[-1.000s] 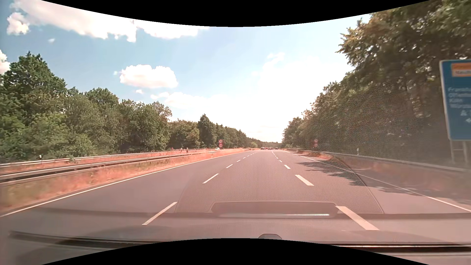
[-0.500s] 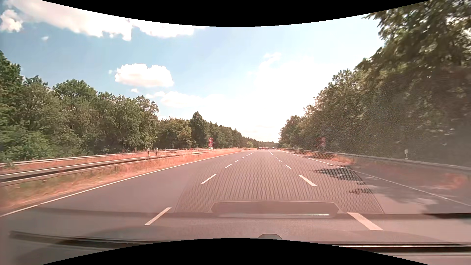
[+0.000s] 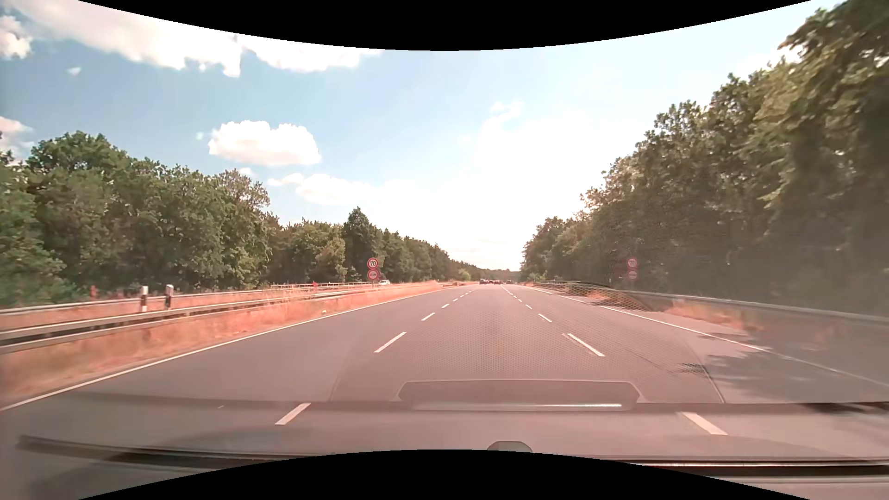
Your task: Follow the waypoints while adhering to traffic rules and regulations
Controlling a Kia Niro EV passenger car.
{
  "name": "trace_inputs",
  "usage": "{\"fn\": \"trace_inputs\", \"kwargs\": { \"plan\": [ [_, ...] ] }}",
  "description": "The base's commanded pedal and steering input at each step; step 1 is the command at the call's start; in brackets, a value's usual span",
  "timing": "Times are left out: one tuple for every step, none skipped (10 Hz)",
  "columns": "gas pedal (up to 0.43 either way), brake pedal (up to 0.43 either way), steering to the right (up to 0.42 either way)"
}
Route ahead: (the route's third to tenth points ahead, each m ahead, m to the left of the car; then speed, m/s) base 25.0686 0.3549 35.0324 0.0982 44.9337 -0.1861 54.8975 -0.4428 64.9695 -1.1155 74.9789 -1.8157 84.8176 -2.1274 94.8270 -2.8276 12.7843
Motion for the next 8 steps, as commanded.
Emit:
{"fn": "trace_inputs", "kwargs": {
  "plan": [
    [0.0, 0.0, 0.007],
    [0.0, 0.0, 0.006],
    [0.0, 0.0, 0.006],
    [0.0, 0.0, 0.006],
    [0.0, 0.0, 0.005],
    [0.008, 0.0, 0.005],
    [0.008, 0.0, 0.005],
    [0.02, 0.0, 0.005]
  ]
}}
